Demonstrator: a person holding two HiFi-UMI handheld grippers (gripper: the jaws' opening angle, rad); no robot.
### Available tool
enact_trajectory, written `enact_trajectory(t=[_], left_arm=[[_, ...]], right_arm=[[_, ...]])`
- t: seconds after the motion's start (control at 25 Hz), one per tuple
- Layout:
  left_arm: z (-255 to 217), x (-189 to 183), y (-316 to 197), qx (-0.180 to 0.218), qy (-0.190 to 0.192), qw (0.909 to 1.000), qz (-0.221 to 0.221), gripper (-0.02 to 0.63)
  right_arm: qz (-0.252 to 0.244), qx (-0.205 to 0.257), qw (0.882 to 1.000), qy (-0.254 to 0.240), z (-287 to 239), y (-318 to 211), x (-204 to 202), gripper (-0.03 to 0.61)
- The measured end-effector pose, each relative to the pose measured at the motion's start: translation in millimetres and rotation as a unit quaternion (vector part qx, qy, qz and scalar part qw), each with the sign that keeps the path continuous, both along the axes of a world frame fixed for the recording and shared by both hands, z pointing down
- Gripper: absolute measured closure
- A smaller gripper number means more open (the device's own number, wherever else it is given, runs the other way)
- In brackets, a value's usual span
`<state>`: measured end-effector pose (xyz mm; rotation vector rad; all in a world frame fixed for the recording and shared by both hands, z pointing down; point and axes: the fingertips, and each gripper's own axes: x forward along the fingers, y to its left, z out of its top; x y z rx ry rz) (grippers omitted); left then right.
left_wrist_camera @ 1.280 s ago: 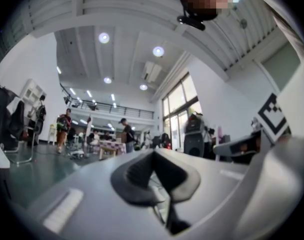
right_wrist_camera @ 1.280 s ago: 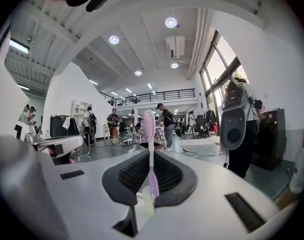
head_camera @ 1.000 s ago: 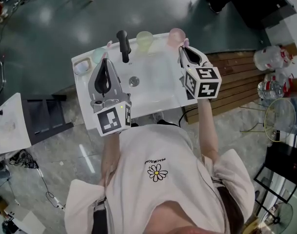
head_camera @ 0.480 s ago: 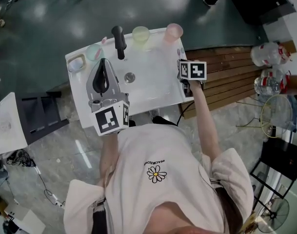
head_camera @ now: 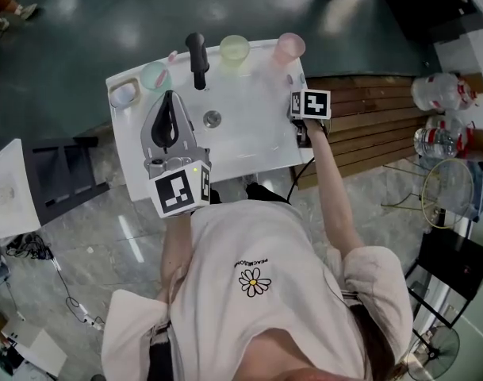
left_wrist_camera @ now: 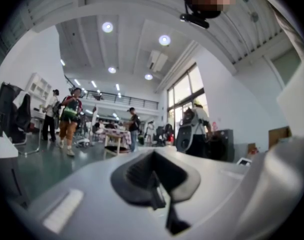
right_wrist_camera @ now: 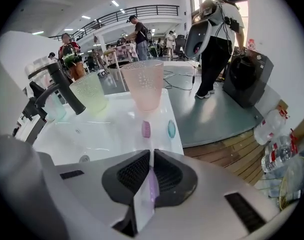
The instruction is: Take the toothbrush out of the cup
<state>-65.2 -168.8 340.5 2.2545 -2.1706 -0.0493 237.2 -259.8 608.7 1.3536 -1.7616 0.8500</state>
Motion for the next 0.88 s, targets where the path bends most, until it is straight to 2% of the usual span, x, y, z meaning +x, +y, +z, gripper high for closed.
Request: enact_trajectory(t=[0.16,0.36,0.52,0.64,0.72,0.8,0.88], left_arm=[[-1.0,-1.0,0.6,0.003,-0.001,1.0,0.0,0.606],[-8.3,2.7,1.8,0.01,-0.003,0.9999,0.007,0.606],[-11.4,3.4,3.7,0.014,-0.003,0.9998,0.012,0.606],[-15.3,4.0,4.3,0.02,-0.004,0.9997,0.017,0.606],[-19.4,4.5,5.4,0.025,-0.006,0.9995,0.019,0.606],[-25.2,5.3,6.8,0.032,-0.009,0.9992,0.021,0.606],[-32.7,6.9,8.6,0.041,-0.011,0.9988,0.023,0.606]], right_arm=[[-0.003,0.016,1.0,0.016,-2.2,-2.1,1.2,0.532],[-0.005,0.028,0.999,0.014,-9.8,-2.6,2.0,0.499],[-0.014,0.06,0.998,0.017,-29.7,-9.7,-3.0,0.492],[-0.021,0.109,0.994,0.017,-64.0,-16.8,-9.7,0.492],[-0.034,0.158,0.987,0.007,-96.9,-19.3,-20.8,0.492],[-0.048,0.224,0.973,-0.006,-138.8,-18.2,-36.3,0.499],[-0.057,0.293,0.954,-0.023,-183.5,-11.0,-53.6,0.519]])
